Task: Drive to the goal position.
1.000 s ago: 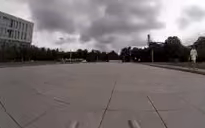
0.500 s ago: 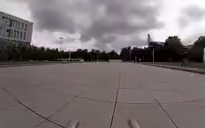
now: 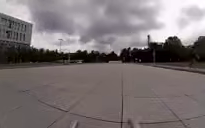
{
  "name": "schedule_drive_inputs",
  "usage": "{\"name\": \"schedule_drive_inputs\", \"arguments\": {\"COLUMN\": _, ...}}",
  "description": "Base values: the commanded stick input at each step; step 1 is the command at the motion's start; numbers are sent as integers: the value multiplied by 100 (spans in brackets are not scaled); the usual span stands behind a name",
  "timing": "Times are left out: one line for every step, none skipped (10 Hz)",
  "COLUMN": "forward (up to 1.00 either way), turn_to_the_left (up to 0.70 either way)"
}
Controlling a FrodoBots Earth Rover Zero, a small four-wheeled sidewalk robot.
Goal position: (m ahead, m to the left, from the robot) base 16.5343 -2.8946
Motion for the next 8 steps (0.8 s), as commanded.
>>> {"name": "schedule_drive_inputs", "arguments": {"forward": 100, "turn_to_the_left": 0}}
{"name": "schedule_drive_inputs", "arguments": {"forward": 100, "turn_to_the_left": 0}}
{"name": "schedule_drive_inputs", "arguments": {"forward": 100, "turn_to_the_left": 0}}
{"name": "schedule_drive_inputs", "arguments": {"forward": 100, "turn_to_the_left": 0}}
{"name": "schedule_drive_inputs", "arguments": {"forward": 100, "turn_to_the_left": 0}}
{"name": "schedule_drive_inputs", "arguments": {"forward": 100, "turn_to_the_left": 0}}
{"name": "schedule_drive_inputs", "arguments": {"forward": 100, "turn_to_the_left": 0}}
{"name": "schedule_drive_inputs", "arguments": {"forward": 100, "turn_to_the_left": 0}}
